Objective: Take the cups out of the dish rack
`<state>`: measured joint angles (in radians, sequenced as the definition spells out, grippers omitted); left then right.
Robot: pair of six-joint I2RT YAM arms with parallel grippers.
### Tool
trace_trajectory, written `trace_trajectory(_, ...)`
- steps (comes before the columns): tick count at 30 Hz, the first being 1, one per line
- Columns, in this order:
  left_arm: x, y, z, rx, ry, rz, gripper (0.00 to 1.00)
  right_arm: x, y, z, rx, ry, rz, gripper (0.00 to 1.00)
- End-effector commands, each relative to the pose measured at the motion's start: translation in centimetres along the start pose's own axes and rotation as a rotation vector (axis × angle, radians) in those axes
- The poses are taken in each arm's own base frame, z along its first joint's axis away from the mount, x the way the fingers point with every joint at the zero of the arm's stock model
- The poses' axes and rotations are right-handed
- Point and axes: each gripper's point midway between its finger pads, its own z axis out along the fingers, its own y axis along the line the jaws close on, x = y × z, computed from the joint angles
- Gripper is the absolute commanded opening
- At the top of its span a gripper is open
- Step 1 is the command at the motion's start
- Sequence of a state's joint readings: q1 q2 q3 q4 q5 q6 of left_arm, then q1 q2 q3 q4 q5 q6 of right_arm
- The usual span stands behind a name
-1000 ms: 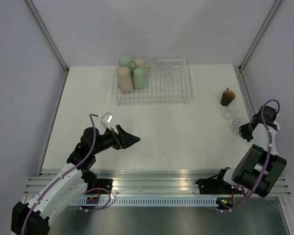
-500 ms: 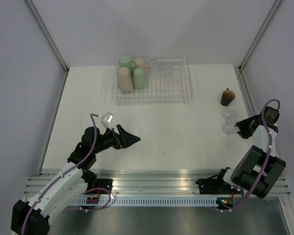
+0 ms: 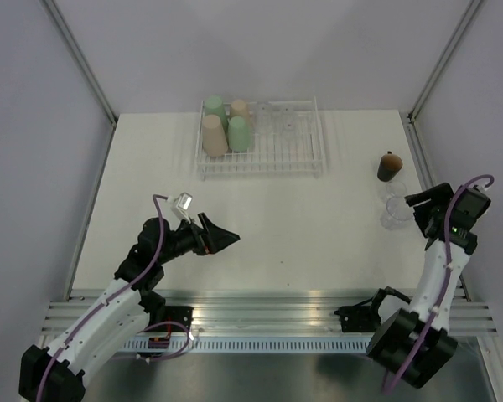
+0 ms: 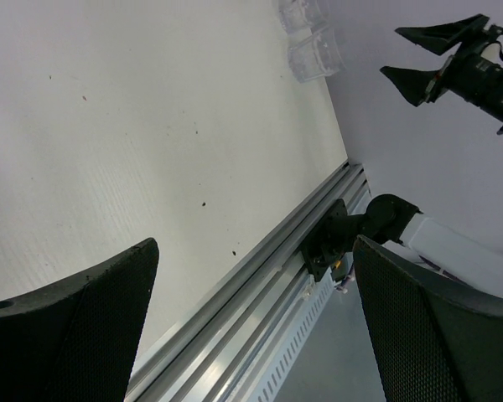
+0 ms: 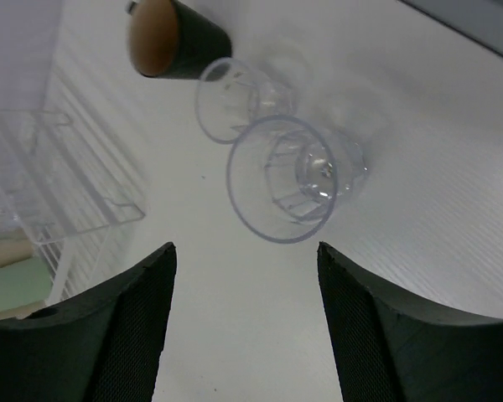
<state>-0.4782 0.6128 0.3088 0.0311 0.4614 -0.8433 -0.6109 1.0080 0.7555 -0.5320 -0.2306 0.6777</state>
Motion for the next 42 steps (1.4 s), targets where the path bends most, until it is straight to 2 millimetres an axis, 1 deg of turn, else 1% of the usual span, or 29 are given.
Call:
trace_trajectory(1, -2.0, -2.3, -0.3, 0.069, -0.068, 0.076, 1.00, -1.8, 3.6, -4.7, -0.158, -0.140, -0.050, 0.73)
trace_trajectory(2, -2.4, -2.9, -0.4, 0.085, -0.083, 0.087, 1.00, -1.4, 5.2, -6.3, -0.246, -0.156, -0.075, 0.74)
trace_trajectory(5, -4.2, -4.3, -0.3, 0.100, -0.123, 0.119, 1.00, -0.5, 7.9, -8.3, -0.419, -0.178, -0.106, 0.75)
trace_trajectory(6, -5.4, -5.1, 0.0, 0.095, -0.139, 0.135, 1.00, -0.1, 9.2, -9.1, -0.502, -0.170, -0.137, 0.75)
trace_trajectory(8, -6.8, -6.0, 0.4, 0.090, -0.158, 0.158, 1.00, 1.2, 10.2, -9.5, -0.571, -0.133, -0.179, 0.75)
trace_trajectory(9, -8.4, -6.8, 1.3, 0.071, -0.178, 0.183, 1.00, 2.0, 11.2, -10.2, -0.644, -0.107, -0.224, 0.75)
trace_trajectory(11, -9.6, -7.7, 2.7, 0.054, -0.182, 0.219, 1.00, 3.3, 12.2, -10.7, -0.681, -0.078, -0.332, 0.76)
trace_trajectory(12, -11.9, -9.7, 3.1, 0.065, -0.227, 0.281, 1.00, 4.5, 11.8, -10.6, -0.656, -0.033, -0.361, 0.76)
trace_trajectory(13, -12.1, -8.7, 5.4, 0.022, -0.187, 0.284, 1.00, 5.2, 12.4, -11.3, -0.665, -0.033, -0.455, 0.77)
trace_trajectory(14, -12.4, -9.3, 6.6, 0.021, -0.174, 0.308, 1.00, 6.2, 11.9, -11.2, -0.644, 0.009, -0.481, 0.77)
trace_trajectory(15, -14.7, -11.3, 7.2, 0.017, -0.214, 0.352, 1.00, 7.4, 12.1, -11.5, -0.657, 0.043, -0.519, 0.77)
trace_trajectory(16, -14.7, -9.5, 10.0, -0.040, -0.172, 0.347, 1.00, 7.8, 12.0, -11.6, -0.659, 0.054, -0.541, 0.77)
trace_trajectory(17, -15.1, -9.9, 11.1, -0.049, -0.169, 0.358, 1.00, 8.4, 11.7, -11.7, -0.662, 0.072, -0.570, 0.77)
trace_trajectory(18, -17.5, -11.3, 12.0, -0.059, -0.220, 0.382, 1.00, 9.1, 11.1, -11.5, -0.649, 0.098, -0.579, 0.77)
trace_trajectory(19, -17.0, -9.2, 14.4, -0.121, -0.174, 0.373, 1.00, 9.8, 10.6, -11.3, -0.644, 0.118, -0.590, 0.77)
trace_trajectory(20, -17.2, -8.5, 15.7, -0.156, -0.160, 0.377, 1.00, 10.3, 10.2, -11.4, -0.644, 0.128, -0.594, 0.77)
trace_trajectory(21, -19.6, -9.9, 16.4, -0.172, -0.208, 0.395, 1.00, 11.0, 10.0, -11.5, -0.652, 0.149, -0.604, 0.77)
trace_trajectory(22, -18.4, -6.6, 19.0, -0.256, -0.133, 0.384, 1.00, 11.7, 9.5, -11.3, -0.647, 0.174, -0.606, 0.78)
trace_trajectory(23, -18.7, -6.1, 20.0, -0.281, -0.127, 0.389, 1.00, 12.1, 9.0, -11.2, -0.638, 0.187, -0.613, 0.78)
trace_trajectory(24, -20.9, -7.1, 20.7, -0.302, -0.174, 0.405, 1.00, 12.4, 8.8, -11.2, -0.636, 0.194, -0.615, 0.78)
trace_trajectory(25, -21.0, -6.2, 21.8, -0.332, -0.162, 0.408, 1.00, 13.1, 8.5, -11.2, -0.637, 0.214, -0.622, 0.78)
trace_trajectory(26, -19.9, -3.4, 23.6, -0.399, -0.109, 0.401, 1.00, 13.5, 8.1, -11.2, -0.630, 0.232, -0.629, 0.79)
trace_trajectory(27, -21.4, -3.8, 24.5, -0.412, -0.144, 0.418, 1.00, 13.8, 8.0, -11.3, -0.633, 0.243, -0.646, 0.79)
trace_trajectory(29, -21.3, -2.3, 25.9, -0.460, -0.118, 0.428, 1.00, 14.2, 7.6, -11.3, -0.625, 0.262, -0.652, 0.79)
trace_trajectory(30, -21.7, -1.0, 27.7, -0.493, -0.121, 0.441, 1.00, 14.3, 7.5, -11.4, -0.623, 0.262, -0.660, 0.80)
trace_trajectory(32, -21.2, 1.1, 28.8, -0.558, -0.083, 0.446, 1.00, 14.9, 7.3, -11.5, -0.629, 0.282, -0.673, 0.80)
trace_trajectory(33, -21.7, 1.8, 30.0, -0.582, -0.096, 0.459, 1.00, 15.3, 7.2, -11.6, -0.637, 0.297, -0.684, 0.81)
trace_trajectory(36, -22.1, 3.6, 31.7, -0.626, -0.106, 0.476, 1.00, 16.2, 6.8, -12.0, -0.647, 0.330, -0.707, 0.83)
trace_trajectory(42, -23.4, 4.8, 33.2, -0.647, -0.153, 0.488, 1.00, 17.3, 6.5, -13.0, -0.681, 0.378, -0.736, 0.86)
